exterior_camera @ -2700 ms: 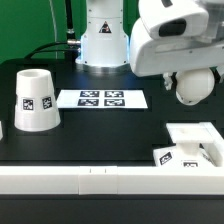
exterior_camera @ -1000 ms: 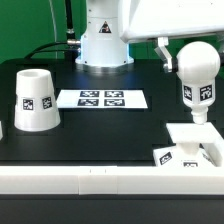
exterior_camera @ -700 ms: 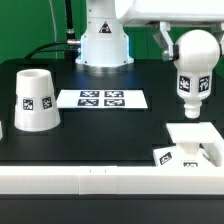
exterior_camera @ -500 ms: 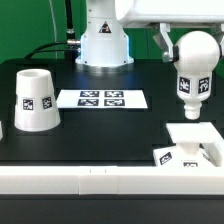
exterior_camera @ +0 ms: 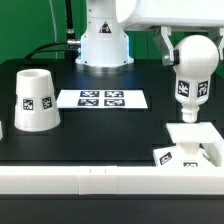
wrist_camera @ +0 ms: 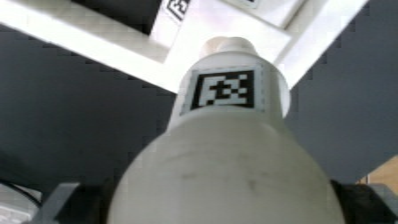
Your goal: Assemble lamp
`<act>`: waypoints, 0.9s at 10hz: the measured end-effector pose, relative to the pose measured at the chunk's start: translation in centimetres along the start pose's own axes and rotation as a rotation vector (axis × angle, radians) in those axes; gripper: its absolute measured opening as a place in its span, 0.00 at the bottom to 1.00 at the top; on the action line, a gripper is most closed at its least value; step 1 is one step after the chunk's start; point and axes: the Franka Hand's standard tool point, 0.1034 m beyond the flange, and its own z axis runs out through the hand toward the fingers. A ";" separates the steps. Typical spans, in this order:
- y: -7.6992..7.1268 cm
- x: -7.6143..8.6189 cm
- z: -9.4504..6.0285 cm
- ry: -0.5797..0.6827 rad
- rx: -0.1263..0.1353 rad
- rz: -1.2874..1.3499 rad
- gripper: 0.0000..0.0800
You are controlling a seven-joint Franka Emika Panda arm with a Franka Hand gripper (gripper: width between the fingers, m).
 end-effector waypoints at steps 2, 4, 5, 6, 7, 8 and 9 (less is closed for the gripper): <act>-0.1 0.1 0.5 -0.002 0.003 -0.024 0.72; -0.1 -0.2 1.0 -0.009 0.005 -0.023 0.72; 0.1 -0.2 1.3 -0.013 0.006 -0.022 0.72; 0.2 -0.3 1.5 -0.015 0.006 -0.020 0.72; 0.2 -0.4 1.6 -0.017 0.007 -0.020 0.72; 0.1 -0.5 1.8 -0.021 0.009 -0.020 0.72; 0.1 -0.7 2.0 -0.024 0.010 -0.020 0.72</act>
Offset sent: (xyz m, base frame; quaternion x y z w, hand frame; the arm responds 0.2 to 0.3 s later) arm 0.0086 -0.0017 -0.0064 0.0009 -0.0071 -0.0261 0.9996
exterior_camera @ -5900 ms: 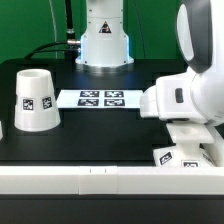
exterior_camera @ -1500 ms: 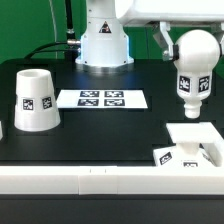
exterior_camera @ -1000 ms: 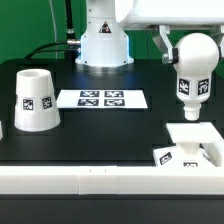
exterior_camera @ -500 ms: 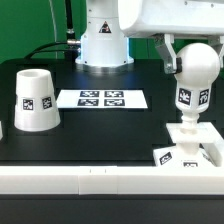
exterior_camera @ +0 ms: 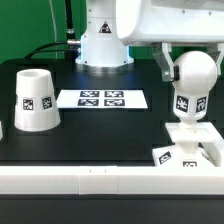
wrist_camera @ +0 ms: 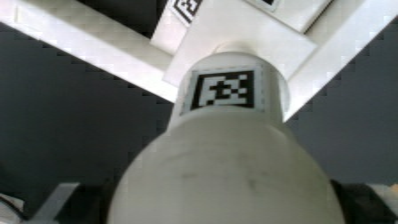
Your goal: Assemble lamp
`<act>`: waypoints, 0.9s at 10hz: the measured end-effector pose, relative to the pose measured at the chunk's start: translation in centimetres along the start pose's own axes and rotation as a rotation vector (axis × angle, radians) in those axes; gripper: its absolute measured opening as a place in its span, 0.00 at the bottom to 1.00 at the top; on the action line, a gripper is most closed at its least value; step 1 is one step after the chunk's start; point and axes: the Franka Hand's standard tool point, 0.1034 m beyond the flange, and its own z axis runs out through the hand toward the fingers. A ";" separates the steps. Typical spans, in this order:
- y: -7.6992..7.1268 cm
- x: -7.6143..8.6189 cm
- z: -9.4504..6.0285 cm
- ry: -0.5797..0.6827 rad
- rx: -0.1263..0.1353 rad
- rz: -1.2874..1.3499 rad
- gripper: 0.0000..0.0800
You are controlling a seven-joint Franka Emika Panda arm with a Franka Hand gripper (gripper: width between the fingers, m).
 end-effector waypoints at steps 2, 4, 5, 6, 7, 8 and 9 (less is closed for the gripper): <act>-0.2 -0.5 0.6 -0.010 0.005 0.001 0.72; -0.3 -0.6 1.0 -0.009 0.005 0.000 0.72; -0.3 -0.5 1.0 -0.002 0.003 0.000 0.72; -0.3 -0.4 1.0 0.000 0.003 -0.001 0.72; -0.3 -0.4 1.0 0.000 0.003 -0.001 0.72; -0.3 -0.5 1.0 0.000 0.003 -0.001 0.72; -0.3 -0.5 1.1 -0.001 0.003 -0.001 0.78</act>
Offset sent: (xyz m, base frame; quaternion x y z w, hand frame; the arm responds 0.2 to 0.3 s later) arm -0.0024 0.0035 -0.0099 0.0014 0.0053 -0.0027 1.0000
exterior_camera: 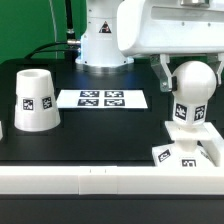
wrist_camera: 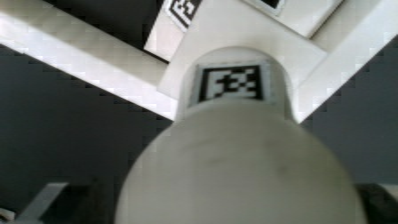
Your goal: Assemble lamp
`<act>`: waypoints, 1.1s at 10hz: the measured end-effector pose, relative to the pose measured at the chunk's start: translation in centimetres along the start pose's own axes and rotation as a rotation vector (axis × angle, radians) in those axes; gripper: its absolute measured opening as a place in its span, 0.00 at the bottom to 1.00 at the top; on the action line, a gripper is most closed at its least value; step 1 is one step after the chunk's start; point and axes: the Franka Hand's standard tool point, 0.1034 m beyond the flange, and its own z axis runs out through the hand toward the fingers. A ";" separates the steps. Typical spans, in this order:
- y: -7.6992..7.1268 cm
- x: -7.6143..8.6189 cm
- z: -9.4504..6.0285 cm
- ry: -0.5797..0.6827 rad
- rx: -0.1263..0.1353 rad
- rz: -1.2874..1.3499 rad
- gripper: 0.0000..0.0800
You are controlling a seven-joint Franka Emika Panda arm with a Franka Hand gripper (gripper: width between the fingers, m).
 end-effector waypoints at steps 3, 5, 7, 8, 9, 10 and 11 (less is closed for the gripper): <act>-0.1 0.0 -0.6 -0.006 0.003 0.017 0.87; 0.0 0.4 -1.7 -0.011 0.004 0.015 0.87; 0.1 0.7 -3.4 -0.039 0.012 0.013 0.87; 0.1 0.8 -3.8 -0.050 0.016 0.013 0.87; -0.1 0.7 -3.7 -0.064 0.022 0.011 0.87; -0.1 0.6 -3.6 -0.065 0.022 0.010 0.87; -0.1 0.5 -3.6 -0.068 0.023 0.009 0.87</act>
Offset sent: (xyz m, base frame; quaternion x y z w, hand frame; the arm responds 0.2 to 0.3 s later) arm -0.0149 0.0019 0.0190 0.0184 -0.0214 0.0342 0.9990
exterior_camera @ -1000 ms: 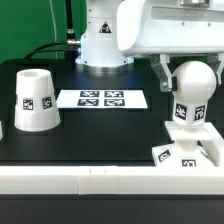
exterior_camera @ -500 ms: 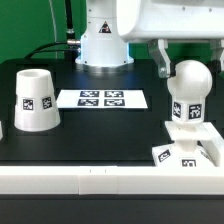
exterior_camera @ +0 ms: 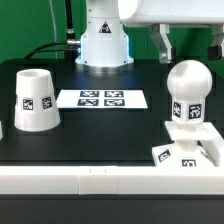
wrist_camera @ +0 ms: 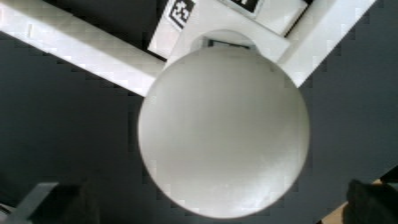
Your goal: Assemble lamp
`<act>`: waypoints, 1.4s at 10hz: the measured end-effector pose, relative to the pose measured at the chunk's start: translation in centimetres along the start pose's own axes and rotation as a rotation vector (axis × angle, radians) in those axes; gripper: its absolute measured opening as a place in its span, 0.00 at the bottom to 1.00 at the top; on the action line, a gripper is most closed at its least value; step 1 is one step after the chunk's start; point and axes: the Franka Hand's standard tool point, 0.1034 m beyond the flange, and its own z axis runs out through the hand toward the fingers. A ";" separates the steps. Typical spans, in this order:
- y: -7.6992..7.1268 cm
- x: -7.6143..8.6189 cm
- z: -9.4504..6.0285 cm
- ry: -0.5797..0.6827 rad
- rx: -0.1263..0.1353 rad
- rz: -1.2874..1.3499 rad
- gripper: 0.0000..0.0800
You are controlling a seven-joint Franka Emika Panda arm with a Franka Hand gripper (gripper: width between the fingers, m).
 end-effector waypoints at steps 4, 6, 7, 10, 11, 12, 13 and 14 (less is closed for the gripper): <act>-0.7 -0.6 0.6 -0.203 0.062 -0.012 0.87; -0.6 -0.7 1.2 -0.201 0.064 -0.011 0.87; -0.6 -0.8 1.4 -0.202 0.064 -0.012 0.87; -0.4 -1.2 2.5 -0.198 0.066 -0.027 0.87; -0.5 -1.3 2.8 -0.200 0.068 -0.032 0.87; -0.5 -1.4 3.0 -0.200 0.069 -0.039 0.87; -0.5 -1.4 3.1 -0.201 0.070 -0.042 0.87; -0.5 -1.4 3.2 -0.201 0.070 -0.042 0.87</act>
Offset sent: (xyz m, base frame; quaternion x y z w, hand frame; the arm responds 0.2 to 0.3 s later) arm 0.0082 -0.0055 -0.0065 -0.0046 -0.1176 -0.0267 0.9927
